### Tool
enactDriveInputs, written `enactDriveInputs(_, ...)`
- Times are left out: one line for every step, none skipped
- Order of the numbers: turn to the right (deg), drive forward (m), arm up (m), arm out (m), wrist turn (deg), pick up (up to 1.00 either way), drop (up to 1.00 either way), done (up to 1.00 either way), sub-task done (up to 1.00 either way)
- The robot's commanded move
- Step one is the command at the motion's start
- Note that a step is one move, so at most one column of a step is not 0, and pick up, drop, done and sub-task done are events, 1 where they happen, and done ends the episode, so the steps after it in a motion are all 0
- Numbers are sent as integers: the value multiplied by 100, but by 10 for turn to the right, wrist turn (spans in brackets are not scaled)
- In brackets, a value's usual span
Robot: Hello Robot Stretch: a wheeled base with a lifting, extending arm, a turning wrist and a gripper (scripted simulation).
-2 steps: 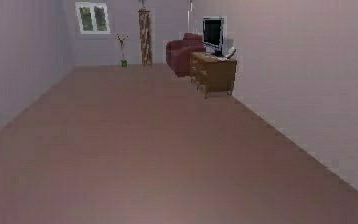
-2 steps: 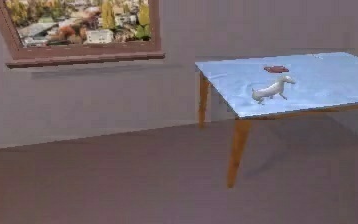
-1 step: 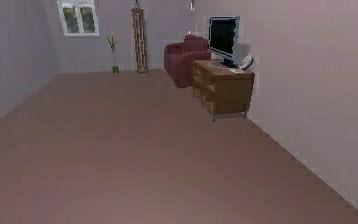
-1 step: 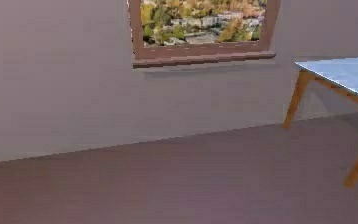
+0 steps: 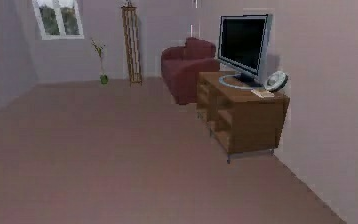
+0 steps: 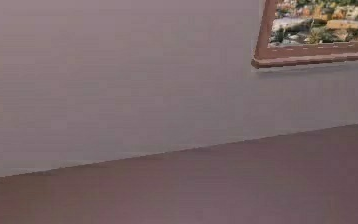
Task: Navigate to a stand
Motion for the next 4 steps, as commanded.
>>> enactDriveInputs(0,100,0,0,0,0,0,0,0)
enactDriveInputs(0,25,0,0,0,0,0,0,0)
enactDriveInputs(300,0,0,0,0,0,0,0,0)
enactDriveInputs(0,0,0,0,0,0,0,100,0)
